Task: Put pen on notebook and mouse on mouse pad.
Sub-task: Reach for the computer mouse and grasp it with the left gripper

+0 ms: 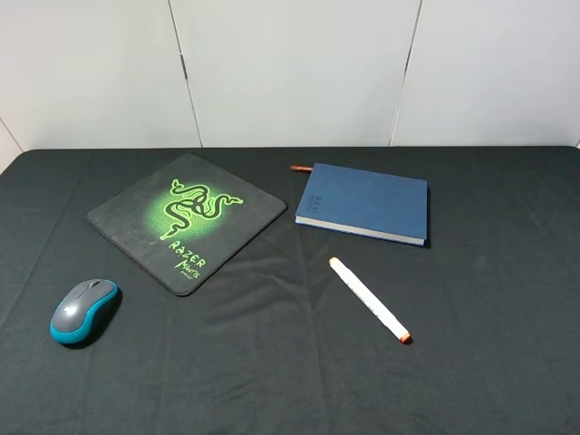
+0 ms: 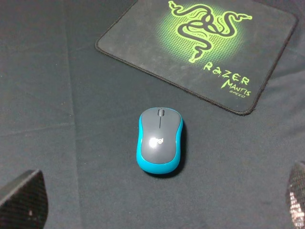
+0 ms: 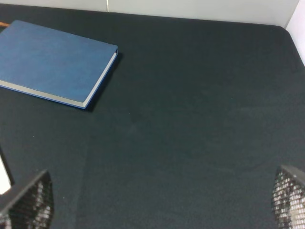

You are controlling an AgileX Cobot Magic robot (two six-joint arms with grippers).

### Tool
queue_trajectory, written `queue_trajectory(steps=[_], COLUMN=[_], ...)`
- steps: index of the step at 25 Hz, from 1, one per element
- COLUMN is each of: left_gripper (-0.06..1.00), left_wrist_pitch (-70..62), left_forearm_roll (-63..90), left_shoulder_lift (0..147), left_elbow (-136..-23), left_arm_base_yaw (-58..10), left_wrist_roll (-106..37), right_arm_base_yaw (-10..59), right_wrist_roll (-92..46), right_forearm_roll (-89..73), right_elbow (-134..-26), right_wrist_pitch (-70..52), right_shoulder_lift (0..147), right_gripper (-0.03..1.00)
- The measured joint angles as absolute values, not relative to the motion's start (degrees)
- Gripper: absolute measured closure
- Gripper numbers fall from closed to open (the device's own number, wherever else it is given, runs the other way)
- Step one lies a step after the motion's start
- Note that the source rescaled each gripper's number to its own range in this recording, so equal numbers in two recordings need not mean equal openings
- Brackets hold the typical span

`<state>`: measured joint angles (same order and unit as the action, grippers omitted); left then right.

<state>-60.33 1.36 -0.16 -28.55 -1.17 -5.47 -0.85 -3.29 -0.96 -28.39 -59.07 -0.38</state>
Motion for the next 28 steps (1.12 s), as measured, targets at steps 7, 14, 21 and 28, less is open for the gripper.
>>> queue_trajectory(steps=[7,14,21,28], left_gripper=[-0.06,-0.06,-0.06,-0.06], left_wrist_pitch=[-60.3,-62.9,-63.8,-63.2], left_forearm_roll=[1.4,1.4,1.5,1.5], left_shoulder_lift=[-0.2,6.4,23.9,41.2], left_elbow=[-28.6,-33.0,-40.3,-41.9], left_arm_base_yaw=[-1.2,-1.2,-1.2,-1.2], left_wrist_roll=[-5.5,-4.4,-4.4,-4.4], right_arm_base_yaw=[-0.9,-0.9,-0.9,-0.9], right_wrist_roll=[-3.3,-3.3,-3.3,-3.3], right_forearm_roll=[-1.0,-1.0,-1.0,-1.0], right_elbow=[-28.4,-28.4,-28.4,-28.4], right_wrist_pitch=[-59.1,-59.1,-59.1,-59.1], right_shoulder_lift=[-0.4,-0.4,-0.4,-0.4], right_gripper=[-0.03,-0.03,-0.03,-0.03])
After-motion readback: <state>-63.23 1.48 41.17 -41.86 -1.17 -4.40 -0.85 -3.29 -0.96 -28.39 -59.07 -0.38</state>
